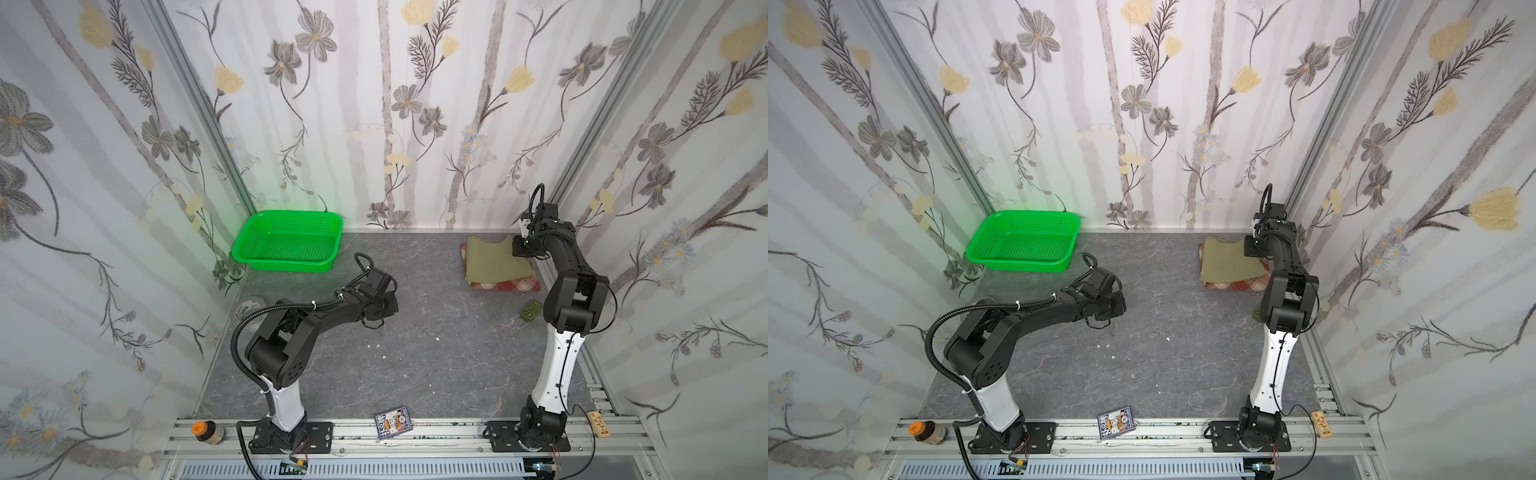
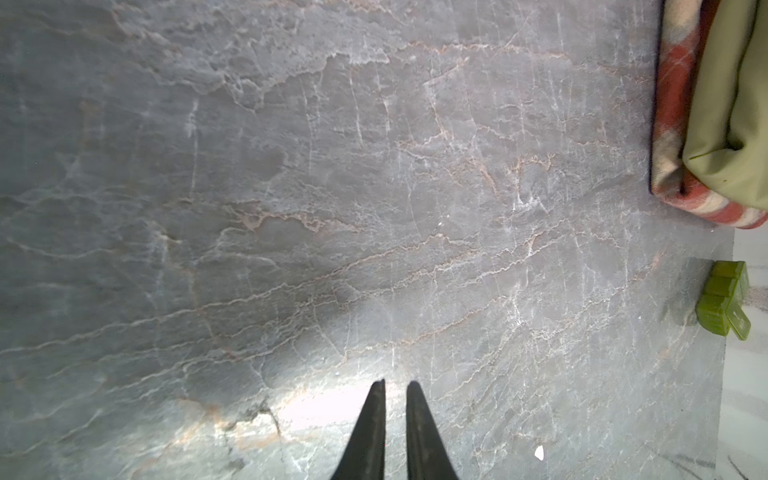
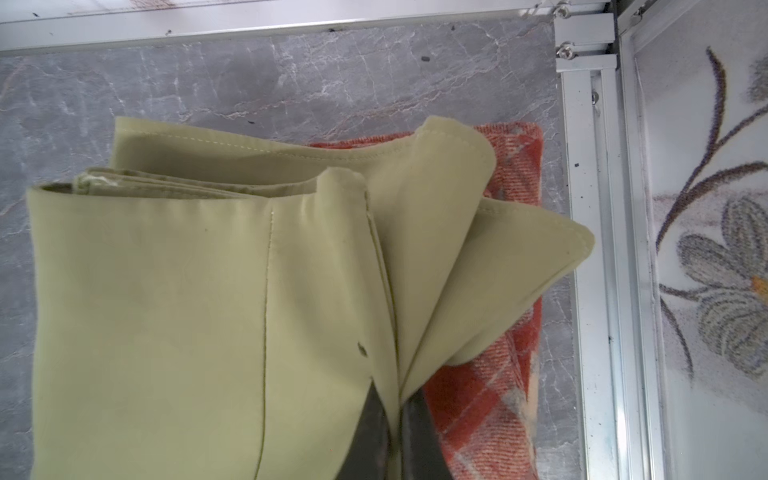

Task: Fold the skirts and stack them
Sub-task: 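Lower the khaki bundle onto the plaid skirt with the right gripper, then open the right gripper to release the khaki bundle on the stack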

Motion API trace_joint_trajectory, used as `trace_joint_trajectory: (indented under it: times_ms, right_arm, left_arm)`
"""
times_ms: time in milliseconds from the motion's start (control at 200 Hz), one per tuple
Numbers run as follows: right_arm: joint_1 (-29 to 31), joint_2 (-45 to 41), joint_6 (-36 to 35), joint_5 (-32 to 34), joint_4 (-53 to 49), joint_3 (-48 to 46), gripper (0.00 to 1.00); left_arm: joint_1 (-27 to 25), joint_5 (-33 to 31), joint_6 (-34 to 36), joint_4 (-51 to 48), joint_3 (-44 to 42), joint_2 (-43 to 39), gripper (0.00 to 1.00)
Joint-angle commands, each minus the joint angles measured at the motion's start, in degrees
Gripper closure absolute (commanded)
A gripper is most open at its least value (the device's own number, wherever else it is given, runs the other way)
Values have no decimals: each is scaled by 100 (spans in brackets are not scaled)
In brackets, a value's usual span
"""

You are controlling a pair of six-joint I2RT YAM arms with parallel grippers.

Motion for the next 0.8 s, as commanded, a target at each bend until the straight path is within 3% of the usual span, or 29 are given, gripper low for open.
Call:
trace_joint_trajectory:
  times_ms: [0, 30, 55, 235, 470, 645, 794]
  right_arm:
    - [25, 68, 78, 181, 432, -3, 75]
    - [20, 62, 104, 235, 470, -15, 64]
    - [20, 68, 123, 283, 499, -24, 60]
    - [39, -383, 228, 229, 747, -367, 51]
    - [294, -1370, 335, 481, 1173, -1436, 46]
    - [382, -1704, 524, 280, 1552, -2078, 46]
    - [330, -1414, 640, 134, 1588, -2053, 60]
  left_arm:
    - [-1, -5, -69, -16, -20, -48, 86]
    - [4, -19, -85, -20, -19, -56, 86]
    - [0, -28, -93, -25, -25, -72, 86]
    - [4, -95, -113, -25, -76, -199, 86]
    - [-10, -244, -95, -25, -142, -384, 86]
    - [-10, -306, -45, -24, -210, -525, 86]
    - [4, -371, -8, -18, -243, -686, 86]
